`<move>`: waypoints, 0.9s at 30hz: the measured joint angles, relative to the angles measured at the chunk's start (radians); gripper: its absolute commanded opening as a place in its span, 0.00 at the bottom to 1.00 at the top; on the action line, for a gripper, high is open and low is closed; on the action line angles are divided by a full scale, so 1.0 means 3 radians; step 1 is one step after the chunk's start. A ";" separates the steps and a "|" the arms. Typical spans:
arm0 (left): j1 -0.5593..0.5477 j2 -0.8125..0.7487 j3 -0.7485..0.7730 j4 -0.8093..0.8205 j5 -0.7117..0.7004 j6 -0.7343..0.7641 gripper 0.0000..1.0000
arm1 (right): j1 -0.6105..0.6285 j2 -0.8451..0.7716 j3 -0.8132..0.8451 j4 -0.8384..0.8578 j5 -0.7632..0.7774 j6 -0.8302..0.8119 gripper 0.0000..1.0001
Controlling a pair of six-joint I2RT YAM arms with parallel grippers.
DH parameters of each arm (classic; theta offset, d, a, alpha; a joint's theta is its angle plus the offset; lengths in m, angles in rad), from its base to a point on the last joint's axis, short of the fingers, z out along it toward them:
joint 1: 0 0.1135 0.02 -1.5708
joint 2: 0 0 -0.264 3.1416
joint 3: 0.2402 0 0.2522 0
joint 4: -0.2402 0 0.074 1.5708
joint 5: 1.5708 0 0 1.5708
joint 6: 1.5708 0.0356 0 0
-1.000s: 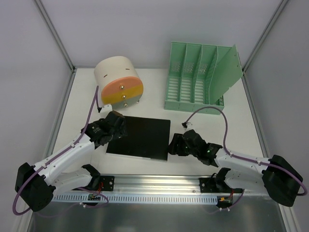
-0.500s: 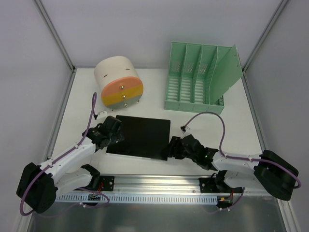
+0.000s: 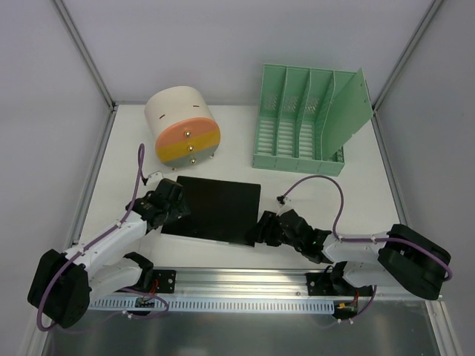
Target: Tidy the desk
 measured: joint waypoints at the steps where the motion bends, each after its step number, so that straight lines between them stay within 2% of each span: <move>1: 0.0001 0.0009 -0.0017 0.0022 0.0010 0.0000 0.85 | 0.0005 0.0019 -0.0005 0.0034 -0.0009 0.0009 0.56; 10: 0.0085 0.0174 -0.0102 0.0224 0.0136 0.0003 0.80 | 0.0015 0.0134 -0.0066 0.0312 -0.0041 0.0066 0.56; 27: 0.0085 0.0287 -0.0140 0.0468 0.0322 0.0003 0.63 | 0.0023 0.0389 -0.0142 0.0819 -0.0206 0.0205 0.55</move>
